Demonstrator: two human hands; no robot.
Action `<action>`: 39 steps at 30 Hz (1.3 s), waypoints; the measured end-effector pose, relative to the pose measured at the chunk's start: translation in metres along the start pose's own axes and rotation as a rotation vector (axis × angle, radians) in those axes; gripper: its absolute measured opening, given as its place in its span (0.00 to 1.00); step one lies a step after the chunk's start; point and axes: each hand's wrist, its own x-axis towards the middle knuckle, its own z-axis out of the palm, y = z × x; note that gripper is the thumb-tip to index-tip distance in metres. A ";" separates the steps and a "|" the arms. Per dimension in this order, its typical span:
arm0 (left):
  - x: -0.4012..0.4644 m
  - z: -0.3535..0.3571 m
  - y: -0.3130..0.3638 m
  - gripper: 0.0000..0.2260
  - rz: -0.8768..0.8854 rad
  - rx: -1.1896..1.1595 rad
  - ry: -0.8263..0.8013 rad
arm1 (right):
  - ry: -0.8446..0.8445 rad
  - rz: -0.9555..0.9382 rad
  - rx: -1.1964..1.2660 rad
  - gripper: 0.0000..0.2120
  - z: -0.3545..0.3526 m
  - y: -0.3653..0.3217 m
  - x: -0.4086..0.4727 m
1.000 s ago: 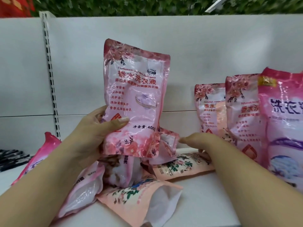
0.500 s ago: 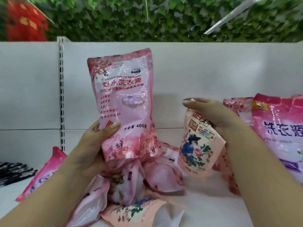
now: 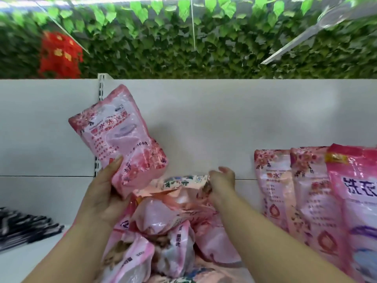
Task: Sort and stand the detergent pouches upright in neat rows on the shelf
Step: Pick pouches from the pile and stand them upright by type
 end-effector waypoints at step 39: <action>0.008 -0.012 -0.020 0.40 -0.133 0.142 -0.070 | -0.157 -0.636 -0.986 0.21 -0.079 -0.040 -0.043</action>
